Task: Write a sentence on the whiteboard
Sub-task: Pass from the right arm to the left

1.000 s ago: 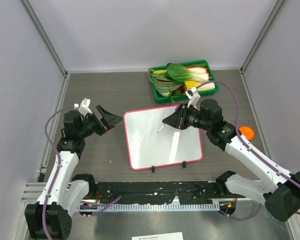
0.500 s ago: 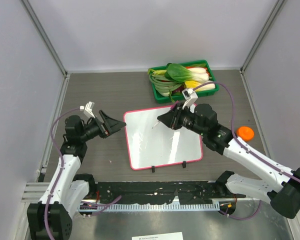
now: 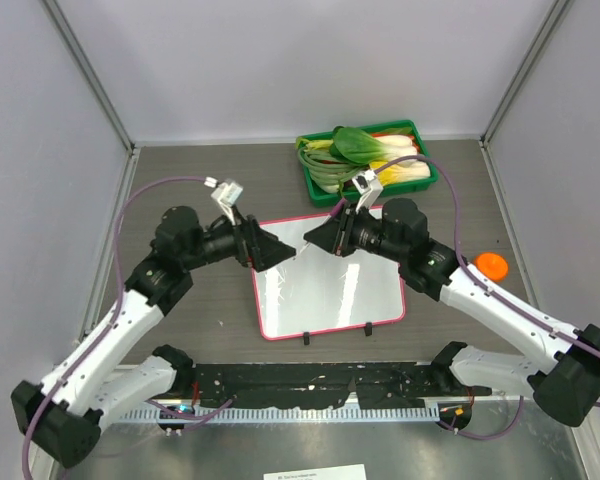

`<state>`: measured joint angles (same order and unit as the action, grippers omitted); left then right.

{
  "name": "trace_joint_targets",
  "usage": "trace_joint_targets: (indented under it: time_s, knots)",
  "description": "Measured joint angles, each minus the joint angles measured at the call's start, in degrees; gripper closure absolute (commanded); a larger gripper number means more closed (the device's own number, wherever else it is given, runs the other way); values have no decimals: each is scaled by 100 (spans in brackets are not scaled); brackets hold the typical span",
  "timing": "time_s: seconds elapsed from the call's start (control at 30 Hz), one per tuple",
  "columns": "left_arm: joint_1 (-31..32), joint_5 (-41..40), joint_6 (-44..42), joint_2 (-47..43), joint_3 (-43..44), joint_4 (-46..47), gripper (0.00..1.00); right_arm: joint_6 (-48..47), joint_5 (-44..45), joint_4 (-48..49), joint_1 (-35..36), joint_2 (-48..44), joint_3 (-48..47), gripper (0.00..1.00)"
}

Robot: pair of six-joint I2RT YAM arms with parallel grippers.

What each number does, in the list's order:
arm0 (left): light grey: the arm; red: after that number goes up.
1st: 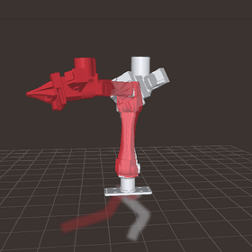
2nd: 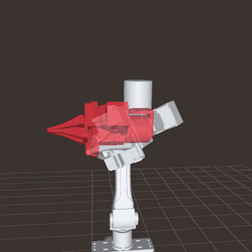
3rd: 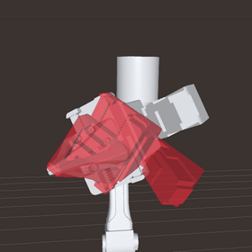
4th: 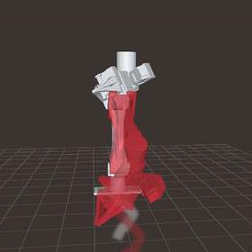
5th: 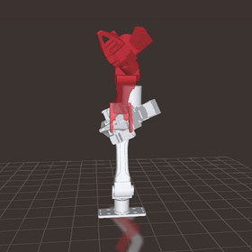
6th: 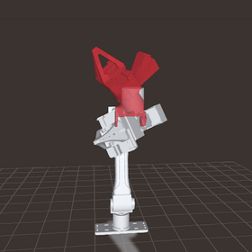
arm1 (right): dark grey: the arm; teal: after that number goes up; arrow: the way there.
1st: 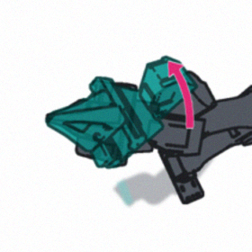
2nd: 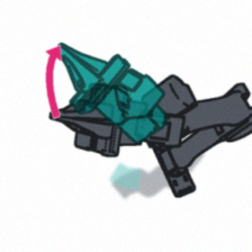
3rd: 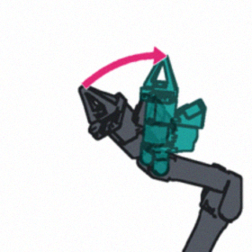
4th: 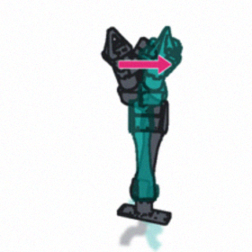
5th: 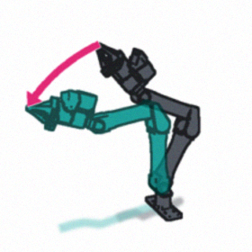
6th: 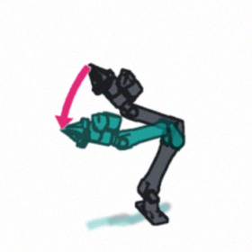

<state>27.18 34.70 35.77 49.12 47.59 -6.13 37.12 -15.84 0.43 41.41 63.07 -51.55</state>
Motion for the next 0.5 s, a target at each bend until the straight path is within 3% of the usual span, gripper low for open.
trace_joint_targets:
  time_s: [0.13,0.27,0.5]
  knots:
    - [522,-260,-199,758,61,28,16,107,-109,9,0,-24,-2,99]
    - [743,-420,-286,1130,59,37,32,275,-122,46,0,-72,0,99]
    - [879,-474,-291,1150,55,498,49,387,-127,90,0,-133,0,99]
